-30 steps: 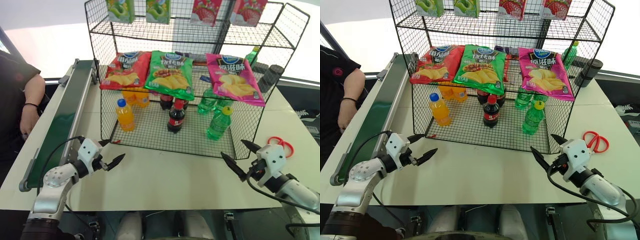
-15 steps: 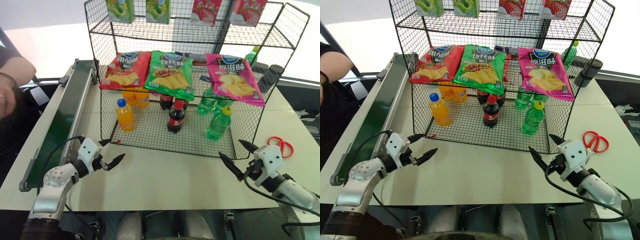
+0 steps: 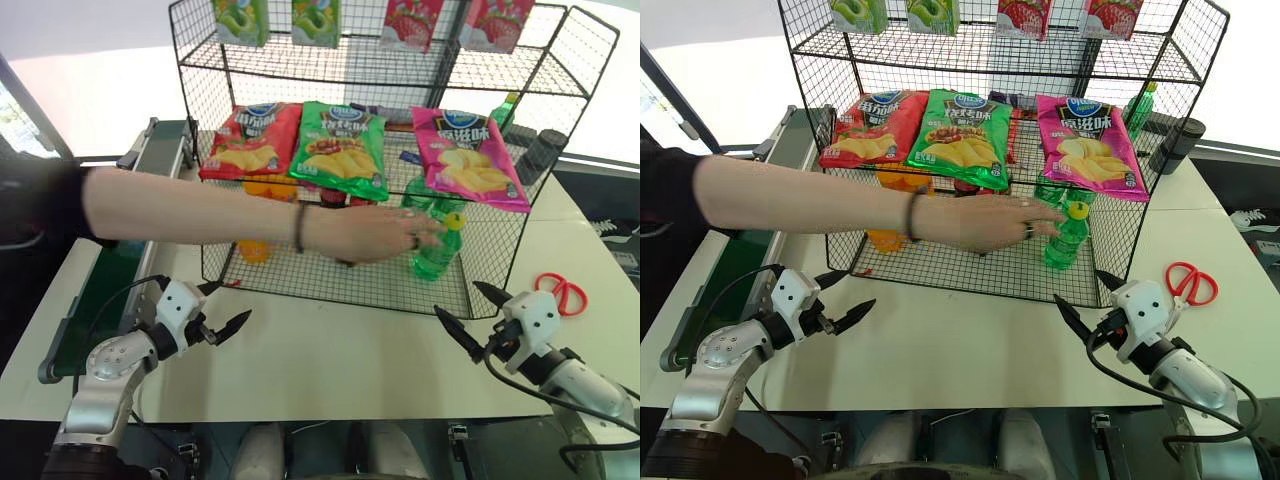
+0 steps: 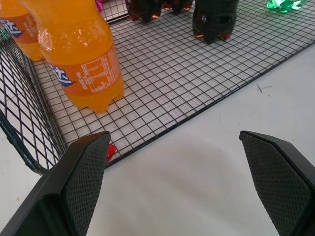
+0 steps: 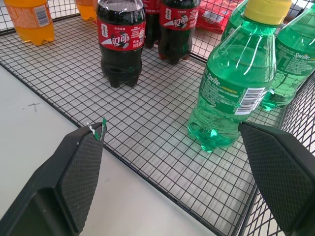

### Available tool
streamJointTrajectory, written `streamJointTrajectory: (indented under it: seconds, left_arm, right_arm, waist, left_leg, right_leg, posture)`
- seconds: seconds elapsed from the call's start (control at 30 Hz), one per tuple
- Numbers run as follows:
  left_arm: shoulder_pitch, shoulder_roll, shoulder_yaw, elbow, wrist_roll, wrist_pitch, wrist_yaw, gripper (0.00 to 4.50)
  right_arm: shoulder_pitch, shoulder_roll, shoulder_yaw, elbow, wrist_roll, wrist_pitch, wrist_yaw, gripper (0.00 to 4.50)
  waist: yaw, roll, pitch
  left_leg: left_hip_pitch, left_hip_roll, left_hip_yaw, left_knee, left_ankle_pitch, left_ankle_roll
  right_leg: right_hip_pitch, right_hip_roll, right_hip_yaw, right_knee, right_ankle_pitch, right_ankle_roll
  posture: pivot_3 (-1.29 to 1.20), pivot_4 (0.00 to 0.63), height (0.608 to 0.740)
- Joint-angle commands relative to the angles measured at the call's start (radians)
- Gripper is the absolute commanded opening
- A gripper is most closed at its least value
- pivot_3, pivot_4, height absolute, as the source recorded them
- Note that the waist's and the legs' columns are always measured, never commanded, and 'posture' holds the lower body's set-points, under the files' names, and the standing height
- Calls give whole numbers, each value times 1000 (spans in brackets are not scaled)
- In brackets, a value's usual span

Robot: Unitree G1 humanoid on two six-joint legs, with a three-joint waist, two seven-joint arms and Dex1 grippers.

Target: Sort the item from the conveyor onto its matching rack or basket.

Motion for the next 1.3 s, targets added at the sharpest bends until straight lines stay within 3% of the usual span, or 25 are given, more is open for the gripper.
streamJointTrajectory:
  seconds: [0.03, 1.3]
  left_arm:
    - [-17, -2, 10, -20, -7, -5, 3, 4500]
    - [-44, -35, 19, -26, -19, 28, 19, 4500]
  right_arm:
    - [-6, 3, -2, -14, -1, -19, -6, 4471]
    - [6, 2, 1, -21, -10, -20, 1, 4471]
  waist:
    - [0, 0, 0]
    - [0, 0, 0]
  left_leg:
    - [0, 0, 0, 0, 0, 0]
    - [0, 0, 0, 0, 0, 0]
  right_leg:
    - [0, 0, 0, 0, 0, 0]
    - [0, 0, 0, 0, 1, 1]
  posture:
    - [0, 150, 740]
    - [0, 150, 740]
